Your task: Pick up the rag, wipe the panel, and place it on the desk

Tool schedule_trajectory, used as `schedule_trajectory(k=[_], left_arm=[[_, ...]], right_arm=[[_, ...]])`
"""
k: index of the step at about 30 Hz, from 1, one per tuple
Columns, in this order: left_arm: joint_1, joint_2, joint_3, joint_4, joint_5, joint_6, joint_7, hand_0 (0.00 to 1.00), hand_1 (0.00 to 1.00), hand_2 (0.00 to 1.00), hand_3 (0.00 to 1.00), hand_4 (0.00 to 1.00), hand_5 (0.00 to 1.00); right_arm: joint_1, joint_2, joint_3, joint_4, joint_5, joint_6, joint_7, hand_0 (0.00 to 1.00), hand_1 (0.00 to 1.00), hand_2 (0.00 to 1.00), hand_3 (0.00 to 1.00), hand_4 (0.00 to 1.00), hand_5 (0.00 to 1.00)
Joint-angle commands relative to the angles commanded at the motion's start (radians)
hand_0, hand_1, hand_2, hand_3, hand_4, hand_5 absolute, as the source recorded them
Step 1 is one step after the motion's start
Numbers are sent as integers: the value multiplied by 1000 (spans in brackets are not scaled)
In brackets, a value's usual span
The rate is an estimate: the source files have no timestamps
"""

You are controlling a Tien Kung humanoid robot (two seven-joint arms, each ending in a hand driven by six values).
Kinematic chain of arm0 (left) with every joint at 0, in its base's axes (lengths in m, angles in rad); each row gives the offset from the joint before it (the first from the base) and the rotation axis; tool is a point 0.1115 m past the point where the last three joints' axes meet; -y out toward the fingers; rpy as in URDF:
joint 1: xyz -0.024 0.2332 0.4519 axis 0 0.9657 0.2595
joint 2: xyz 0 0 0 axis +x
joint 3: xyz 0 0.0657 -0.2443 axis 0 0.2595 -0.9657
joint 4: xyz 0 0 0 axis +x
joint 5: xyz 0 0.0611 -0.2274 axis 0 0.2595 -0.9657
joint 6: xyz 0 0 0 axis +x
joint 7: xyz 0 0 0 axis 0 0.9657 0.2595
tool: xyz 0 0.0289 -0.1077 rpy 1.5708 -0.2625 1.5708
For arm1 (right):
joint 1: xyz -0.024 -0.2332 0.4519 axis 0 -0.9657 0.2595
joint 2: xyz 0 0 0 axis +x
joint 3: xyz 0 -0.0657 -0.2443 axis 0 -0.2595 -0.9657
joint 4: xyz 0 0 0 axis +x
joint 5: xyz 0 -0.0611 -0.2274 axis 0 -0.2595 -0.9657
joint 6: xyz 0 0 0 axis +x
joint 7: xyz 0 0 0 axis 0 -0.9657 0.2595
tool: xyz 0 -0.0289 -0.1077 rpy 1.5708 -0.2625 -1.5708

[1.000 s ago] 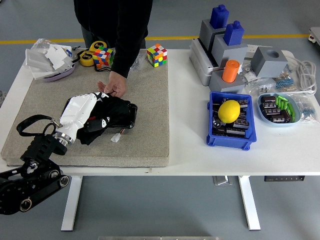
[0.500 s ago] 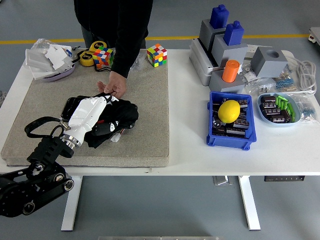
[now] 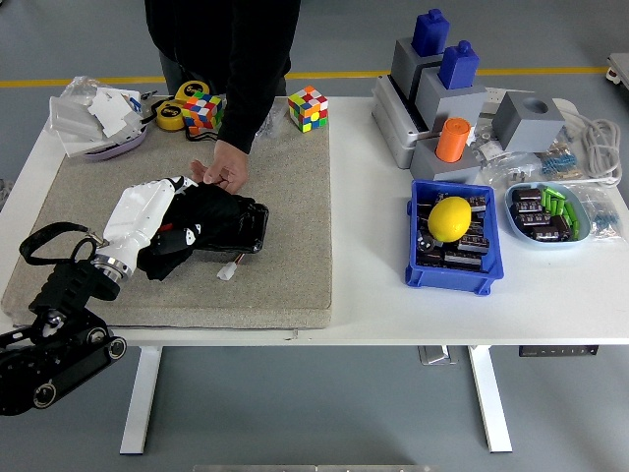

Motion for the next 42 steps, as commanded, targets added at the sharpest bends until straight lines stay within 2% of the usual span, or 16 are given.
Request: schedule_trajectory(k=[1, 10, 31, 42], left_arm=[[2, 1, -2, 4, -2, 1, -1, 182, 139, 494, 576, 570, 9], [17, 14, -41, 49, -8, 0, -8, 182, 138, 494, 576, 570, 10], [47, 65, -171, 86, 12, -4, -13, 182, 138, 494, 576, 571, 11], [63, 75, -223, 114, 13, -4, -18, 182, 138, 494, 576, 571, 10]], right_arm=[[0, 0, 0, 0, 0, 0, 0, 713, 613, 673, 613, 998, 598], [-1, 1, 5, 0, -3, -1, -3, 713, 613, 673, 613, 998, 597], [-4, 4, 18, -1, -4, -1, -6, 713, 613, 673, 612, 998, 598], [-4, 7, 28, 1, -7, -4, -6, 712, 613, 673, 614, 998, 598]])
